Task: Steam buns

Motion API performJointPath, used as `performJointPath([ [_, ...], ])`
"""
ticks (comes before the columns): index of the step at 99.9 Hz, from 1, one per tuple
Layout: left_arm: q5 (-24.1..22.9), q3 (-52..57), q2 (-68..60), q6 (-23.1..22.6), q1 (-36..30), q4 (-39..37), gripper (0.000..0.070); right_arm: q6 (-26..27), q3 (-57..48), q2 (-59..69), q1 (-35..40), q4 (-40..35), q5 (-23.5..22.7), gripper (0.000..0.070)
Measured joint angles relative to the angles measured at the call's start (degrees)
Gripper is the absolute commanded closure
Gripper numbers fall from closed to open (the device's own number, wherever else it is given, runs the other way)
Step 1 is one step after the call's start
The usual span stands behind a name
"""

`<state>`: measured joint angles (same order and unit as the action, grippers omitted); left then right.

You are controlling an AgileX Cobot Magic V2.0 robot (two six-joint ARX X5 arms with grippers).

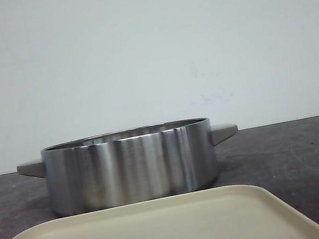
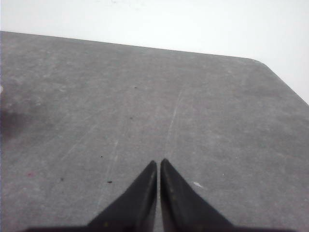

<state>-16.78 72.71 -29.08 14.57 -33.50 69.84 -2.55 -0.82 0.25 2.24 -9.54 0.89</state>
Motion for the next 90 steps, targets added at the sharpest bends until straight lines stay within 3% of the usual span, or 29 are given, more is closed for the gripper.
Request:
performJointPath([
  [77,0.0,0.0,0.0,-0.2,0.0,0.0,0.0700,0.0,0.0,0.0,0.0,0.0,0.0,0.0688],
  [90,-2.0,-0.2,0.0,-1.9,0.2,-2.8,0.0700,0.0,0.0,0.0,0.0,0.0,0.0,0.0688],
])
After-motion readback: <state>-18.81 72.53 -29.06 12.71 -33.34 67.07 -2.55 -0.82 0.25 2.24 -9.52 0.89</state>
